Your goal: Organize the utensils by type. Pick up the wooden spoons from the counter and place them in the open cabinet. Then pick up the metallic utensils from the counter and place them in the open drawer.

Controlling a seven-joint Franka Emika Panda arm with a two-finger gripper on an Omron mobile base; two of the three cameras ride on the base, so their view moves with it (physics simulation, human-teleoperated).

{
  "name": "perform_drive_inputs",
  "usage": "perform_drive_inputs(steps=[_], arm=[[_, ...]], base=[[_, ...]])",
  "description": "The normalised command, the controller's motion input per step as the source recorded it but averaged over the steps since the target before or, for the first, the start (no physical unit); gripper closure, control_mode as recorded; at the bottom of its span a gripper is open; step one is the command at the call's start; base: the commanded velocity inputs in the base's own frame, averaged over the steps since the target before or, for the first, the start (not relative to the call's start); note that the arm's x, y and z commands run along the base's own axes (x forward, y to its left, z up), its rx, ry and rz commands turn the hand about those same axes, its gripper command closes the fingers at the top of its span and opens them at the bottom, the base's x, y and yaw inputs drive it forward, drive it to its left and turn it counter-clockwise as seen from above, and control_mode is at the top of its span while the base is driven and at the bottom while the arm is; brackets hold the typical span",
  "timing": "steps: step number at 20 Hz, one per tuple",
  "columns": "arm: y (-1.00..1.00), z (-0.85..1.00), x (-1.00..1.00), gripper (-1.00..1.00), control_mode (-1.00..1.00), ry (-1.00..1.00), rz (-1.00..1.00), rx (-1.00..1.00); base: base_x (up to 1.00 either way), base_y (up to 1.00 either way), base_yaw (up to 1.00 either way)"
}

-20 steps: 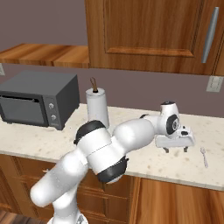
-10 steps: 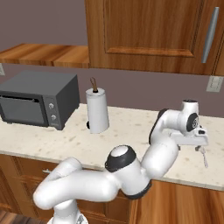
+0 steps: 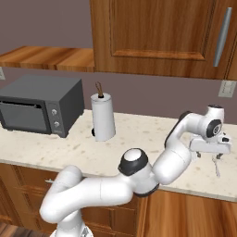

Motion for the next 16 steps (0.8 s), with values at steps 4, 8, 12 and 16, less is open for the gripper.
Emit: perform_drive_inputs(steps=[4,8,12,16], arm=[[-0.45,-0.08,0.17,-1.0,-1.0,0.0,0.0,0.01],[-0.37,-0.15,0.14,-1.0,-1.0,0.0,0.0,0.06],[-0.23,-0.08,0.08,-1.0,-1.0,0.0,0.0,0.07],[-0.21,0.0,0.11,-1.0,-1.0,0.0,0.0,0.05]], base=[[0.0,0.0,0.0],[0.0,0.0,0.0],[0.0,0.0,0.0],[0.0,0.0,0.0]])
